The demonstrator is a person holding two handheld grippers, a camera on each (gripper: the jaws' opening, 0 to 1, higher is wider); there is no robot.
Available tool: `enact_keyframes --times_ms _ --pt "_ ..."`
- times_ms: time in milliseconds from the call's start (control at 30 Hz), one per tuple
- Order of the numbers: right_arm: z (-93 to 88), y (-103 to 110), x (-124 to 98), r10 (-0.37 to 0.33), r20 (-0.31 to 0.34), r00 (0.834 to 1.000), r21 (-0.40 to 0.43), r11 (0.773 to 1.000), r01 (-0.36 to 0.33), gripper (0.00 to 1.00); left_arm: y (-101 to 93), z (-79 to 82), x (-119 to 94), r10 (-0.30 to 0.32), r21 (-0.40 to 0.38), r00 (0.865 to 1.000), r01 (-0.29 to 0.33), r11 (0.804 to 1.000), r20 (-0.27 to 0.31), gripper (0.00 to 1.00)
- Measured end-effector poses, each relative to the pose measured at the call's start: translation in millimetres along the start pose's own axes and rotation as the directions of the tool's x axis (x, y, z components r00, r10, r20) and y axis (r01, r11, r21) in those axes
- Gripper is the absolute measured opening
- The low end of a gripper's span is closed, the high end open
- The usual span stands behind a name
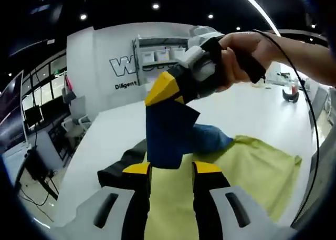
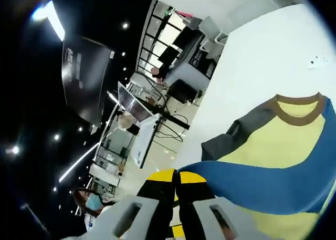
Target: Fold the garment on the visible template until the final outline fits inside the template.
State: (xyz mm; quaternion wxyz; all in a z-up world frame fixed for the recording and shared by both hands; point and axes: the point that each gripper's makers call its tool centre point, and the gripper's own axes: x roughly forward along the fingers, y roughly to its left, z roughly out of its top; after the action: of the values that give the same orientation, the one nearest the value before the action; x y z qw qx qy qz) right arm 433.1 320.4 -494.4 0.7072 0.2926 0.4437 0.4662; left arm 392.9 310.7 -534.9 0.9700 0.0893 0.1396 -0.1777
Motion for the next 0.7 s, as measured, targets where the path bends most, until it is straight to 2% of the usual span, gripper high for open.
enact_keyframes --times_ms 200,300,333,400,433,467,533,700 --pt "-7.6 -8 12 -0.045 0.038 0.998 0.037 0.998 0.043 0.0 -8.9 4.4 4 -0.01 -0.003 1.0 0.01 1.0 0.005 0.31" --pt "-12.9 -11 19 -0.065 0.054 0.996 0.06 0.996 0.062 0.0 -7.1 7.7 6 0.009 -0.044 1.0 -0.008 0.999 0.019 0.23" --pt "-15.5 -10 22 -0.072 0.056 0.996 0.067 0.995 0.068 0.0 -6.6 6.8 8 0.019 -0.035 1.0 -0.019 0.999 0.016 0.21" --pt "-13.9 -5 24 -0.065 0.083 0.994 0.054 0.997 0.061 0.0 -8.8 0.5 9 0.022 -0.033 1.0 -0.022 0.999 -0.009 0.24" --pt "-14.4 -5 25 -0.066 0.081 0.995 0.051 0.997 0.062 0.0 -10.6 -0.1 8 0.011 -0.05 1.0 -0.012 0.999 -0.012 0.25" --pt "-15.8 -5 27 -0.074 0.077 0.994 0.054 0.996 0.07 0.0 -9.8 4.2 8 0.015 -0.076 1.0 -0.014 0.997 0.009 0.24" --pt "-17.3 -5 29 -0.078 0.075 0.994 0.053 0.996 0.074 0.0 -4.1 8.7 7 0.041 -0.036 0.999 -0.04 0.999 0.023 0.21" --pt "-21.6 -8 31 -0.081 0.061 0.995 0.057 0.995 0.078 0.0 0.1 3.4 8 0.049 -0.076 0.999 -0.049 0.996 -0.002 0.13"
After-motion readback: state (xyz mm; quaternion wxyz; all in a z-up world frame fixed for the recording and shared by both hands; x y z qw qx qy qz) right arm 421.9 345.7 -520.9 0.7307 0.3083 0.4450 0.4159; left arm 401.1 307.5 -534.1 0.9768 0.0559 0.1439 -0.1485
